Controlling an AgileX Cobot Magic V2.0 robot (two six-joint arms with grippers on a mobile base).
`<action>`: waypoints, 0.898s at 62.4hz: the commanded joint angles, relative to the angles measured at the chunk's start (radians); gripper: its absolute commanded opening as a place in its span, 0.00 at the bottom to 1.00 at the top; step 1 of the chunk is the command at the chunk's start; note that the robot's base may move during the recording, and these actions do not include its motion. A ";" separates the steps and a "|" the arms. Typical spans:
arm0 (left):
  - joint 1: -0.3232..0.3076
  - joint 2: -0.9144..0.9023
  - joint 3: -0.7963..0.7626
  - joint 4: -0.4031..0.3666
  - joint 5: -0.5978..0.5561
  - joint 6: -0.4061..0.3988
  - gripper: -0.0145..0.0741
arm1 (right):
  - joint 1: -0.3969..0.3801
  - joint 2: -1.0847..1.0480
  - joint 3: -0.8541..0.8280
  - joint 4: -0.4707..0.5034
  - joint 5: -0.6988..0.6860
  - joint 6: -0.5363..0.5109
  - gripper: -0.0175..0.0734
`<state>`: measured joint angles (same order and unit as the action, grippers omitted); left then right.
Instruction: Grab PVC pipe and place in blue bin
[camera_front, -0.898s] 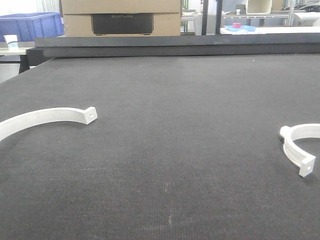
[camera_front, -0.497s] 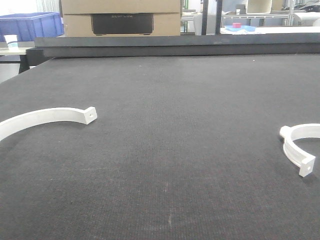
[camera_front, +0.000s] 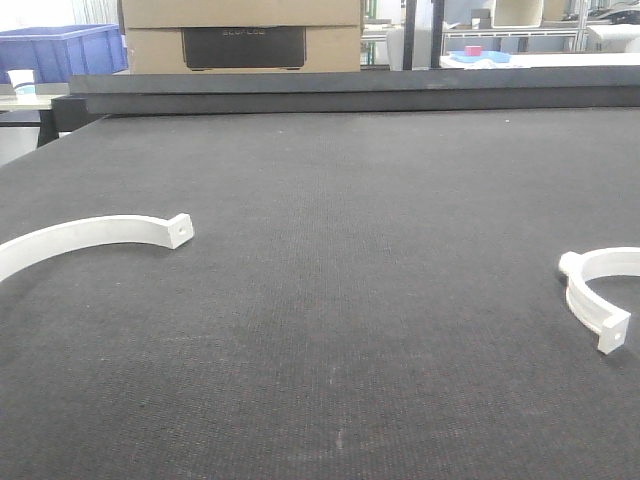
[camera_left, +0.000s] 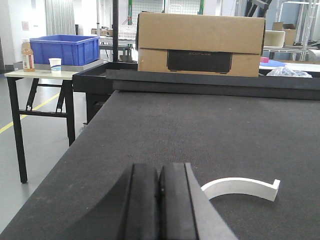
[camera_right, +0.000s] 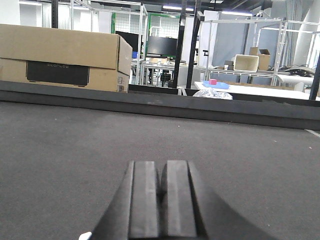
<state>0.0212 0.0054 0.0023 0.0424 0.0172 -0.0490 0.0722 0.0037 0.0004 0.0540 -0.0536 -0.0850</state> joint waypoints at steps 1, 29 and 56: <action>0.003 -0.005 -0.002 -0.004 -0.017 0.004 0.04 | 0.001 -0.004 0.000 -0.006 -0.026 -0.005 0.01; 0.002 -0.005 -0.012 -0.080 -0.190 0.004 0.04 | 0.001 -0.004 0.000 -0.006 -0.326 -0.005 0.01; 0.002 0.067 -0.406 0.033 0.129 0.004 0.04 | 0.001 0.060 -0.417 0.015 0.018 -0.005 0.01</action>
<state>0.0212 0.0343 -0.3348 0.0589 0.0796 -0.0469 0.0722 0.0231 -0.3568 0.0664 -0.1179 -0.0850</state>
